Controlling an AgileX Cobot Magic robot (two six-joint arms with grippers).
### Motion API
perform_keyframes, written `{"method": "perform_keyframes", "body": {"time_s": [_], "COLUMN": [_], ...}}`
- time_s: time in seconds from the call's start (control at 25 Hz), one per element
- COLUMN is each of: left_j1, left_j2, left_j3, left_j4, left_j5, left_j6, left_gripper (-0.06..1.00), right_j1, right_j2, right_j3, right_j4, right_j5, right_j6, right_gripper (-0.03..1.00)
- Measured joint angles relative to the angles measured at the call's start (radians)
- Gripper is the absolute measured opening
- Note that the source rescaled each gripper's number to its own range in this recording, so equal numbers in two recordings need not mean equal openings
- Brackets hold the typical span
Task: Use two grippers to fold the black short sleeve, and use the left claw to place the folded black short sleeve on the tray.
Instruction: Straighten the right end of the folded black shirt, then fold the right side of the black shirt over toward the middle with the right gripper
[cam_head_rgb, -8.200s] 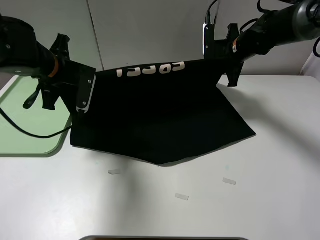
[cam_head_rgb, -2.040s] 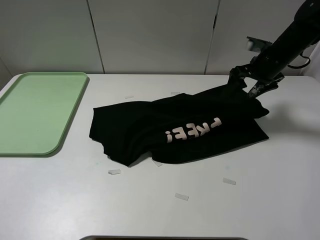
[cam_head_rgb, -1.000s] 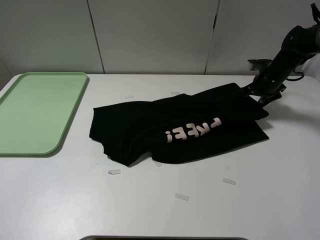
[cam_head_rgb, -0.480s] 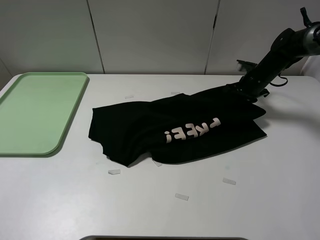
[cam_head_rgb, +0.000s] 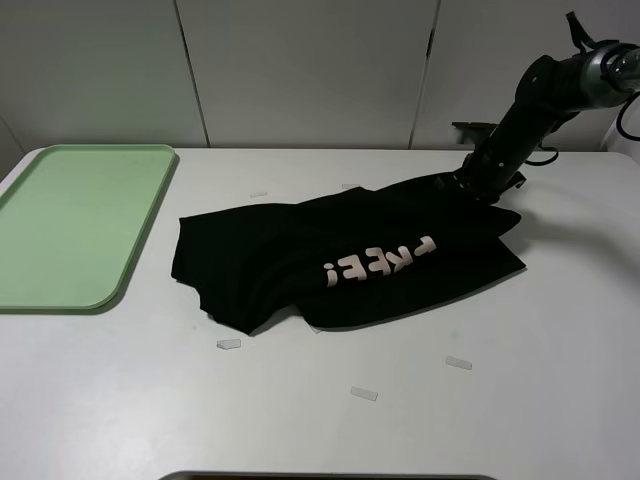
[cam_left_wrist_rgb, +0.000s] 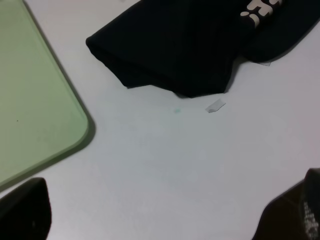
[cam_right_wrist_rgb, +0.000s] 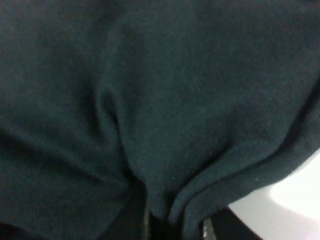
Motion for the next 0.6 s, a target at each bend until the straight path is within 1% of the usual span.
{"method": "perform_keyframes", "body": {"time_s": [0.04, 0.2, 0.24, 0.36, 0.52, 0.6], "left_j1": [0.000, 0.000, 0.000, 0.000, 0.000, 0.000], "left_j2": [0.000, 0.000, 0.000, 0.000, 0.000, 0.000], "left_j3": [0.000, 0.000, 0.000, 0.000, 0.000, 0.000], "left_j4": [0.000, 0.000, 0.000, 0.000, 0.000, 0.000], "left_j5": [0.000, 0.000, 0.000, 0.000, 0.000, 0.000], "left_j6": [0.000, 0.000, 0.000, -0.001, -0.001, -0.001], "left_gripper": [1.00, 1.00, 1.00, 1.00, 1.00, 1.00], "right_j1": [0.016, 0.025, 0.026, 0.041, 0.086, 0.114], "right_j2": [-0.011, -0.042, -0.057, -0.117, -0.200, -0.226], "right_j3": [0.000, 0.007, 0.010, 0.013, 0.013, 0.013], "right_j4": [-0.113, -0.359, -0.407, -0.513, -0.623, -0.666], "right_j5": [-0.015, -0.042, -0.046, -0.052, -0.052, -0.034], "right_j6": [0.065, 0.201, 0.230, 0.305, 0.403, 0.447], "right_gripper": [0.11, 0.11, 0.11, 0.11, 0.11, 0.11]}}
